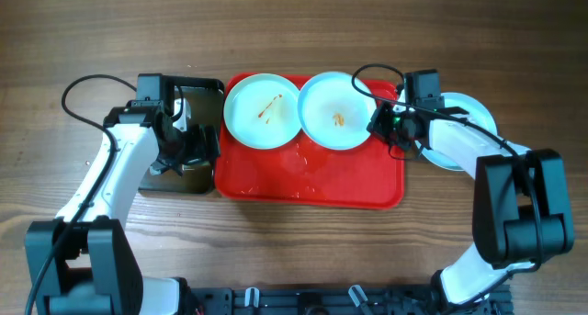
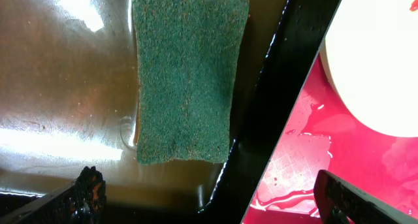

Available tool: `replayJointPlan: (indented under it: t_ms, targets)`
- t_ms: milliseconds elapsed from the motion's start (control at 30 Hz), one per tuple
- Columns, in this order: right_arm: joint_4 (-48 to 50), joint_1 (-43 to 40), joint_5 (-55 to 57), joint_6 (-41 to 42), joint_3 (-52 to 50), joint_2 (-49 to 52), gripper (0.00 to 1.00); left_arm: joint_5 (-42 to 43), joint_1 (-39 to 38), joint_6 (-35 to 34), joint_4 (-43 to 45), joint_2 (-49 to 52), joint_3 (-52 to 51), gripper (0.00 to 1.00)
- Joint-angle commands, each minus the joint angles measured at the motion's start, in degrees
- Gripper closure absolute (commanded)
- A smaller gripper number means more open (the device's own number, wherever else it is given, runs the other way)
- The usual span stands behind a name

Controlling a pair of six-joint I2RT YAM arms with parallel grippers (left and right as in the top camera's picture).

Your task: Clean dirty plates on tray and stack at the side

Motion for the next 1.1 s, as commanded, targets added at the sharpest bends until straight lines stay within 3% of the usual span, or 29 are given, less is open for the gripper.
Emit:
replayJointPlan:
  t_ms: [0, 233, 467, 767, 867, 933, 1000, 1067]
  targets:
    - [-7.5, 0.0, 1.3, -5.2, -0.1, -2.4, 0.95, 0.7, -0.2, -0.6, 0.4, -0.9, 0.3, 0.00]
    - [-29.3, 0.4, 7.2, -6.5, -0.4, -7.2, 0.96, 2.6, -0.2, -0.5, 3.2, -0.9, 0.3, 0.00]
    - [-28.3, 0.5, 7.2, -6.4, -2.3, -7.2, 0.96, 1.2, -0.2, -0.1, 13.2, 0.5, -0.1, 0.00]
    - [-28.3, 0.5, 7.3, -6.5, -2.3, -7.2, 0.96, -2.6, -0.2, -0.2, 13.2, 8.6, -0.1, 0.01]
    - [-28.3, 0.5, 7.2, -6.5, -2.3, -7.2, 0.96, -2.6, -0.2, -0.1, 13.0, 10.2, -0.4, 0.16]
    - [-28.3, 0.5, 6.8, -6.5, -2.3, -7.2, 0.96, -3.5, -0.2, -0.1, 13.0, 10.3, -1.6, 0.14]
    - [-28.3, 0.5, 6.8, -6.6, -2.3, -7.2, 0.96, -3.5, -0.2, -0.2, 13.0, 10.3, -1.6, 0.02]
    - [-28.4, 0.5, 6.8, -6.8, -2.3, -7.2, 0.96, -2.1, -0.2, -0.1, 12.9, 9.7, -1.5, 0.00]
